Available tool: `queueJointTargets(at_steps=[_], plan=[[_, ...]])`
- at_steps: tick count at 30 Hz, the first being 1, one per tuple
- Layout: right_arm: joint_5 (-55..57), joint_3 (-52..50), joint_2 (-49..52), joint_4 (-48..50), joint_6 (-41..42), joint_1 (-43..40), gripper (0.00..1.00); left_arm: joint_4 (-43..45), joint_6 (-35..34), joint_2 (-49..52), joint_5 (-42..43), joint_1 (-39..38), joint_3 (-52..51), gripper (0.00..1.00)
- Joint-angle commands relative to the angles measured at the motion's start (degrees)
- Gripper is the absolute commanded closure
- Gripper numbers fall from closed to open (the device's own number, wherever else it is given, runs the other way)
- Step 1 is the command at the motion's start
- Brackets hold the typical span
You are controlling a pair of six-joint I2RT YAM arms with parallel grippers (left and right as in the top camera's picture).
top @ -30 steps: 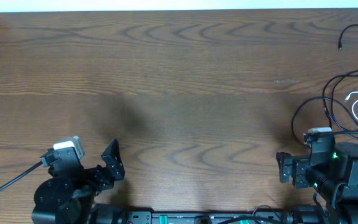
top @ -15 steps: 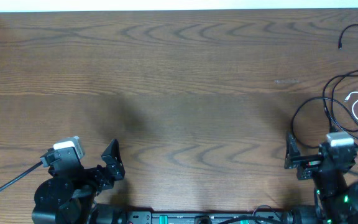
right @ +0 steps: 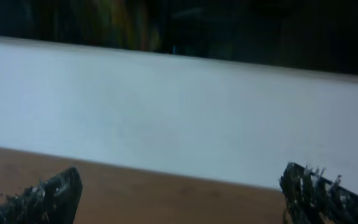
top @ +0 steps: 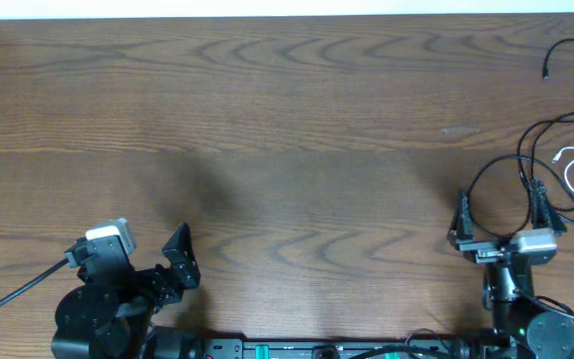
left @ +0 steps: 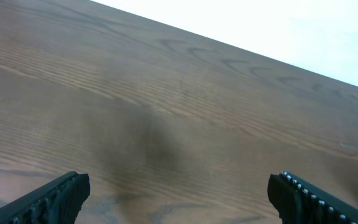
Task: Untangle cables
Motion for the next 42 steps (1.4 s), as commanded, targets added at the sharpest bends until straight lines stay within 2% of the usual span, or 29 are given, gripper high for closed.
queueJointTargets(at_steps=[1, 5, 9, 42], plan=[[0.6, -3.6, -0.4, 0.8, -1.4, 0.5, 0.01, -0.1, 0.7, -0.1, -0.1, -0.1, -0.3, 0.03], [0.9, -5.5, -0.4, -6.5, -4.4, 1.2, 0.01, -0.1, 0.7, -0.1, -0.1, -0.1, -0.3, 0.03], [1.0, -5.5, -0.4, -14.6, -3.0, 1.4, 0.01, -0.1, 0.8, -0.1, -0.1, -0.1, -0.3, 0.03], [0.6, -5.4, -0.4, -14.6, -2.4, 1.4, 0.01, -0.8, 0.8, -0.1, 0.1, -0.1, -0.3, 0.03]])
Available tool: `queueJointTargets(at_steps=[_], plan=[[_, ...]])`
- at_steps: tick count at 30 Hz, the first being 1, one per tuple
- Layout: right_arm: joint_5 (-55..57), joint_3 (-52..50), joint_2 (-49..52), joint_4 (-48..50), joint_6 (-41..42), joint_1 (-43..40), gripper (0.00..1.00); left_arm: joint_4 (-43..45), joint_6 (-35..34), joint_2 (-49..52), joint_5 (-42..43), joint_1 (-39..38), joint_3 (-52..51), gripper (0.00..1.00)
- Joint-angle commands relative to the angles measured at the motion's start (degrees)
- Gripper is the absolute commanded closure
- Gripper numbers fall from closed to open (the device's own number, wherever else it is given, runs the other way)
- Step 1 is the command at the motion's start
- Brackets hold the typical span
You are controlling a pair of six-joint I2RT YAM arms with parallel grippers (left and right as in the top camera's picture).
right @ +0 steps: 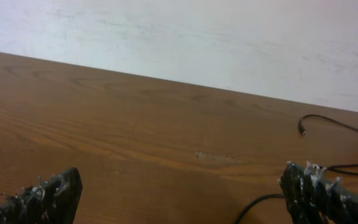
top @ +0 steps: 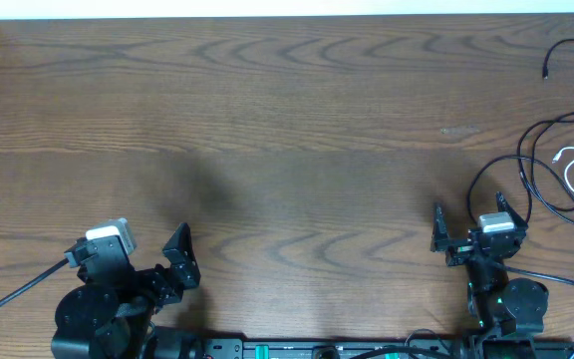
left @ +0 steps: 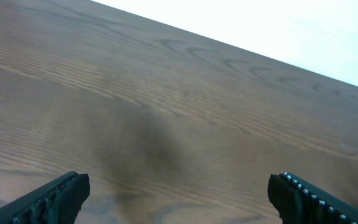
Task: Untangle cables
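Note:
A black cable (top: 536,150) loops over the table's right side, with its plug end (top: 546,70) near the far right corner. A white cable lies tangled with it at the right edge. My right gripper (top: 471,221) stands open near the front right, just left of the black loop, with nothing between its fingers. The right wrist view shows the black cable (right: 253,205) by the right finger and the plug (right: 302,128) further off. My left gripper (left: 179,199) is open at the front left, far from the cables.
The wooden table (top: 267,120) runs from the left gripper to the cables. A pale wall borders its far edge (right: 166,43). A black lead (top: 8,294) trails from the left arm's base at the front left.
My right arm has drawn back toward the front edge and a little left, and its camera has tilted down from the wall to the table. The left arm has not moved.

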Motion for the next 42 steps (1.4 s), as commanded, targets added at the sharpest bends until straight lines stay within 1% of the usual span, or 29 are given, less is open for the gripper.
queueJointTargets(at_steps=[1, 3, 6, 9, 11, 13, 14, 18, 20, 21, 25, 26, 27, 28, 31, 33, 34, 37, 42], plan=[[0.2, -0.1, -0.3, -0.2, 0.5, 0.5, 0.01, -0.8, 0.8, -0.1, 0.3, -0.1, -0.3, 0.03], [0.2, -0.1, -0.3, -0.2, 0.5, 0.5, 0.01, -0.6, 0.8, -0.3, 0.4, 0.2, -0.9, 0.03], [0.2, -0.1, -0.3, -0.2, 0.5, 0.5, 0.01, 1.2, 3.6, -1.5, 0.7, 3.5, -4.3, 0.03], [0.2, -0.1, -0.3, -0.2, 0.5, 0.5, 0.01, 5.7, 8.0, -4.7, 3.5, 6.0, -8.9, 0.03], [0.2, -0.1, -0.3, -0.2, 0.5, 0.5, 0.01, 10.4, 10.6, -8.7, 5.7, 7.8, -13.6, 0.03], [0.2, -0.1, -0.3, -0.2, 0.5, 0.5, 0.01, 14.0, 10.6, -12.0, 6.4, 9.0, -17.7, 0.02], [0.2, -0.1, -0.4, -0.2, 0.5, 0.5, 0.01, 17.3, 10.6, -14.6, 6.7, 9.7, -21.3, 0.03], [0.2, -0.1, -0.3, -0.2, 0.5, 0.5, 0.01, 25.6, 10.6, -19.9, 6.8, 10.1, -29.4, 0.03], [0.2, -0.1, -0.3, -0.2, 0.5, 0.5, 0.01, 31.6, 10.6, -19.9, 7.0, 10.1, -33.4, 0.03], [0.2, -0.1, -0.3, -0.2, 0.5, 0.5, 0.01, 36.9, 10.6, -20.1, 7.0, 10.1, -36.5, 0.03], [0.2, -0.1, -0.3, -0.2, 0.4, 0.5, 0.01, 49.1, 10.7, -20.1, 7.0, 10.1, -43.1, 0.03], [0.2, -0.1, -0.3, -0.2, 0.5, 0.5, 0.01, 55.3, 10.9, -20.1, 7.0, 10.1, -46.4, 0.03], [0.2, -0.1, -0.3, -0.3, 0.5, 0.5, 0.01, 58.8, 11.3, -20.1, 7.0, 10.1, -48.2, 0.03], [0.2, -0.1, -0.4, -0.2, 0.5, 0.5, 0.01, 65.1, 12.2, -20.1, 7.0, 10.1, -51.8, 0.03], [0.2, -0.1, -0.3, -0.2, 0.5, 0.5, 0.01, 63.9, 15.0, -20.1, 6.8, 10.0, -51.6, 0.03], [0.2, -0.1, -0.3, -0.2, 0.5, 0.5, 0.01, 61.4, 16.5, -20.1, 6.8, 10.0, -51.6, 0.03], [0.2, -0.1, -0.3, -0.2, 0.5, 0.5, 0.01, 59.6, 16.4, -20.1, 6.8, 10.0, -51.6, 0.03], [0.2, -0.1, -0.3, -0.2, 0.5, 0.5, 0.01, 50.3, 16.4, -20.1, 7.8, 10.0, -51.6, 0.03], [0.2, -0.1, -0.3, -0.2, 0.5, 0.5, 0.01, 50.4, 16.4, -20.1, 7.8, 10.0, -51.6, 0.03]])
